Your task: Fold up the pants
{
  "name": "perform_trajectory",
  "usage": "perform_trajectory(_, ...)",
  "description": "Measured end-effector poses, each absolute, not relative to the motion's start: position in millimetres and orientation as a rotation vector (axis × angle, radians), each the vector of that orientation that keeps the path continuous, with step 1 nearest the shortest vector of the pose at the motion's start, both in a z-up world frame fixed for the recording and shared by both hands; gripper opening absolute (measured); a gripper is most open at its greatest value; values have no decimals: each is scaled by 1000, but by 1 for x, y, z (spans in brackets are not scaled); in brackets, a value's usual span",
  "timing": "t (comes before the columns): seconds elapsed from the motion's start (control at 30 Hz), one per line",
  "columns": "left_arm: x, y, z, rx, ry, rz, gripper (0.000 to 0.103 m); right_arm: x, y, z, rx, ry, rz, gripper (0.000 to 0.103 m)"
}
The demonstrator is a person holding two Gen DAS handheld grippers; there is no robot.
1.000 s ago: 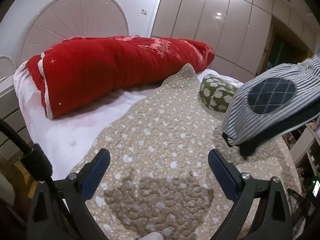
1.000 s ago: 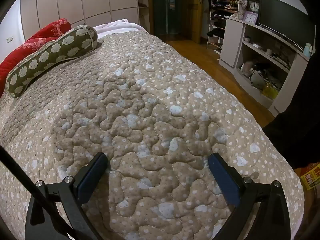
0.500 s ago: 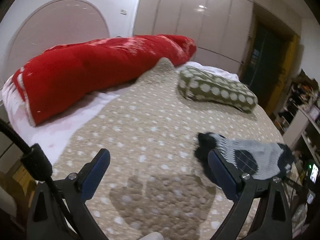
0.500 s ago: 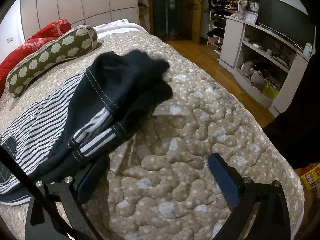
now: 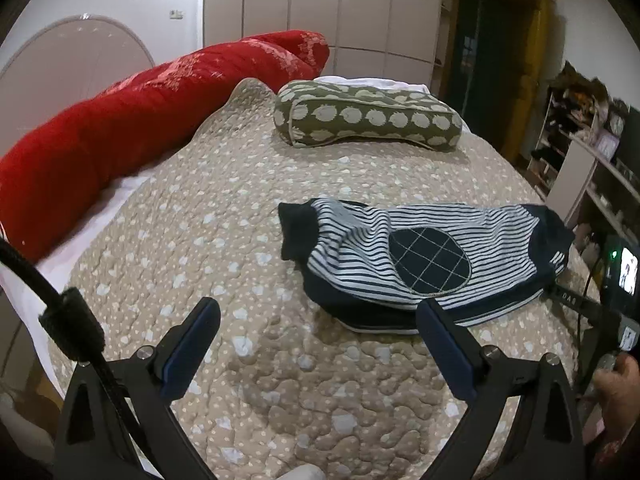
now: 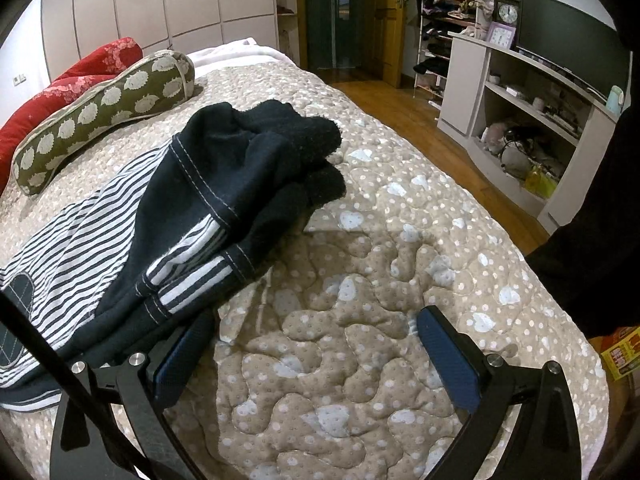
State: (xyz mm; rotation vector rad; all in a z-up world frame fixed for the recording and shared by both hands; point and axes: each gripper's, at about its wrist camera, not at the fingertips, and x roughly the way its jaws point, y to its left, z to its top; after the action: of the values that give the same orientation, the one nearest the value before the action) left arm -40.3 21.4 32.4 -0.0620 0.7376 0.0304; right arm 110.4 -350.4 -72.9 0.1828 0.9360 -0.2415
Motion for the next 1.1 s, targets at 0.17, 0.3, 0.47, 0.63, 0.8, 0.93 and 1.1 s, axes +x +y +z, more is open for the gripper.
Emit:
perform_trajectory(0.17,-39,6,38,-51,719,35,98,116,-348,-71,180,937,-242,103)
perform_trajectory(0.3,-42,-3,41,-17,711,14,98,114,-352,-71,189,943,-227,103)
perform_trajectory(0.47,-45,-2,42,-22,702,14,98,101,-361,-63,272,951,-121,103)
perform_trajectory(0.63,-44,0,38,-34,710,11,98,77,-355,-64,280,859,-62,103)
perform_trajectory(0.8,-44,3,34,-39,724,14,98,69,-337,-66,158,930,-81,102)
perform_trajectory(0.93,-41,4,30,-41,739,16,98,66,-342,-65,185,964,-86,102)
perform_trajectory(1.1,-40,4,28,-39,745,16,98,64,-341,-65,177,957,-100,102)
